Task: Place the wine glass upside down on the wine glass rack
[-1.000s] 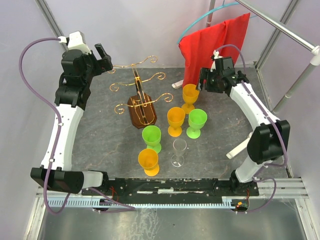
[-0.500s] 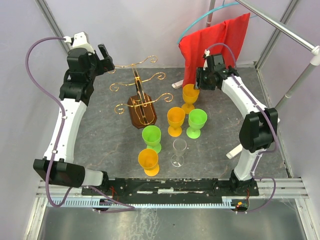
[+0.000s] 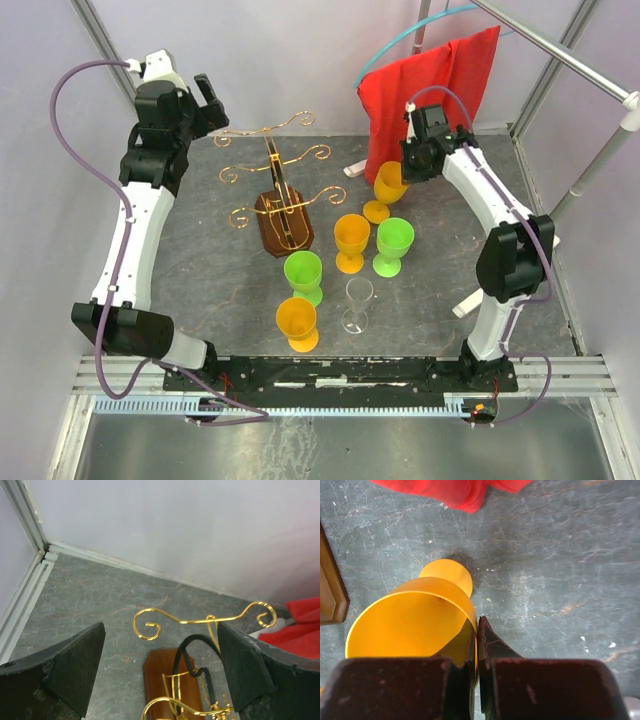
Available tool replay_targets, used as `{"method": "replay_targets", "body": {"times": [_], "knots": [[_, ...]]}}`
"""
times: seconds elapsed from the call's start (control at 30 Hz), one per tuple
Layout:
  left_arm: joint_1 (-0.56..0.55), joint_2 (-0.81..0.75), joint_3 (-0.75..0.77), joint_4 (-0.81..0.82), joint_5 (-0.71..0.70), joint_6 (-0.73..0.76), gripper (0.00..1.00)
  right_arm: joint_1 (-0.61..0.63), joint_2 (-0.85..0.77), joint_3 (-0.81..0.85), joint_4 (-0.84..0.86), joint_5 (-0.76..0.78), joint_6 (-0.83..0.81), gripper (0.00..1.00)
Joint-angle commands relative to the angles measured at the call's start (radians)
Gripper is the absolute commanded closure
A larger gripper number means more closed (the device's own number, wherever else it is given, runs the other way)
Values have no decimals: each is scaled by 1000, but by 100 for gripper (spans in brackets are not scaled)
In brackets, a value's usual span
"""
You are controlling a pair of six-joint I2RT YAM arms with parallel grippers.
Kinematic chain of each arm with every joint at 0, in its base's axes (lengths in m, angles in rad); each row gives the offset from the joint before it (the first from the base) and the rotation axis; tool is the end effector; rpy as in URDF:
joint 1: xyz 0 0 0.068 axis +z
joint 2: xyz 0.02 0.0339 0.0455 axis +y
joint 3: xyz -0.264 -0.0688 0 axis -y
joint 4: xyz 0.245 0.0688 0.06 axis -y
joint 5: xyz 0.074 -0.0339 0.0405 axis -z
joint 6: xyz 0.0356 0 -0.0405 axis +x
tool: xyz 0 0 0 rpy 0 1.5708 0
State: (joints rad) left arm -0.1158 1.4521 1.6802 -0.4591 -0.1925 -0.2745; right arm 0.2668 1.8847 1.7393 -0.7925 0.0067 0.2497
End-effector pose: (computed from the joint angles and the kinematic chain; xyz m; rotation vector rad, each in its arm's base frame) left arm 0.3185 -0.0302 0.4645 -0.2789 1.7769 -0.1056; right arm 0.4027 0.1098 0.3001 -0.0188 2.5205 0.2026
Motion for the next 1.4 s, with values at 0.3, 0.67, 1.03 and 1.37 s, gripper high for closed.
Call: {"method": "replay_targets", "body": {"times": [0.3,0.67,1.03,1.37], "knots": [[-5,142,347,-191,124,-488,1,36,-257,444,-93,57,-137,99],[-5,113,231,-51,253,-860,1,160,-301,262,603,-28,-183,99],[-4,-70,-163,292,240,-1285,1,351,-92,248,991,58,-343,99],[-5,-177,-311,377,183,-1375,1,446,-33,228,1076,86,-375,99]]}}
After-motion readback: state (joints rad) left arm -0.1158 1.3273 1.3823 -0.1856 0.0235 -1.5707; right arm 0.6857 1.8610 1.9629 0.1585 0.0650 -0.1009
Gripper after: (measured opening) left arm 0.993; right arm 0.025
